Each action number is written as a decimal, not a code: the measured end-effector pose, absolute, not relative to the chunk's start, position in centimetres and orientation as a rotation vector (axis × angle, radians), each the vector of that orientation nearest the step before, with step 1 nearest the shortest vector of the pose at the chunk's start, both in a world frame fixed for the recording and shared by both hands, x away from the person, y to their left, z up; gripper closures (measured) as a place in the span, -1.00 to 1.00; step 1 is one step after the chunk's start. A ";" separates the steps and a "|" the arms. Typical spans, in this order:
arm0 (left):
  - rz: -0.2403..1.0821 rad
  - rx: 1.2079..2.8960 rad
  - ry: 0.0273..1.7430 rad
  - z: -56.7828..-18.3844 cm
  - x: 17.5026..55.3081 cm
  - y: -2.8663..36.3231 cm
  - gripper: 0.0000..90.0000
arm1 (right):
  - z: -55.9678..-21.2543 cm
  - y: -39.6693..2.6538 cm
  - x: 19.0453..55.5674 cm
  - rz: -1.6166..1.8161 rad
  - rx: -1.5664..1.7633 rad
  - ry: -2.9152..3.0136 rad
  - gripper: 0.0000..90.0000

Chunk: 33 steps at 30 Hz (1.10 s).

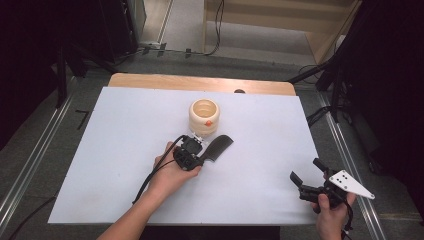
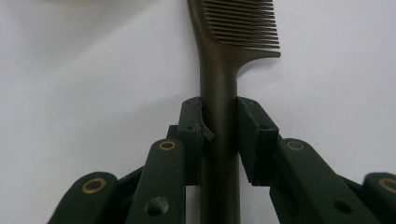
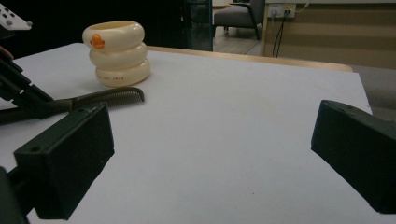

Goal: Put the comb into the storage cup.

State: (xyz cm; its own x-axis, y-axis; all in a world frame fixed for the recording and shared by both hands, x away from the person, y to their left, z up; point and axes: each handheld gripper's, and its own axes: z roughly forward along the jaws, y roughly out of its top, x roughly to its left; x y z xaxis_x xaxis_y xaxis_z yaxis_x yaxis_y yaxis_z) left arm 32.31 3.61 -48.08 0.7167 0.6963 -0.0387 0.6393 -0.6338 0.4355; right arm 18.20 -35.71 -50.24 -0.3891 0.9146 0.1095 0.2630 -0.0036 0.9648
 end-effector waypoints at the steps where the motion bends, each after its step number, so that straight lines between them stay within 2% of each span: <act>1: 0.187 2.492 1.028 -48.1 32.2 3.6 0.61 | -50.2 -35.7 18.2 1.426 1.227 1.690 -1.00; 16: 0.230 2.380 0.962 -47.1 31.0 4.8 0.61 | -49.6 -35.2 18.2 1.471 1.234 1.691 -1.00; 33: 0.293 2.187 0.909 -46.0 29.5 7.3 0.60 | -48.4 -32.5 19.1 1.471 1.193 1.758 -1.00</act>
State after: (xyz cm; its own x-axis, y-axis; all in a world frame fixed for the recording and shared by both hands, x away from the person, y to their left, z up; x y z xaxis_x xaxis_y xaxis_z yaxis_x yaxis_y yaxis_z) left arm 29.50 7.30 -46.04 0.7234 0.6871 -0.0669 0.5191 -0.4775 0.7089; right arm 19.12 -32.46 -48.40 -0.4544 0.8819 0.1256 0.2793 0.0072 0.9602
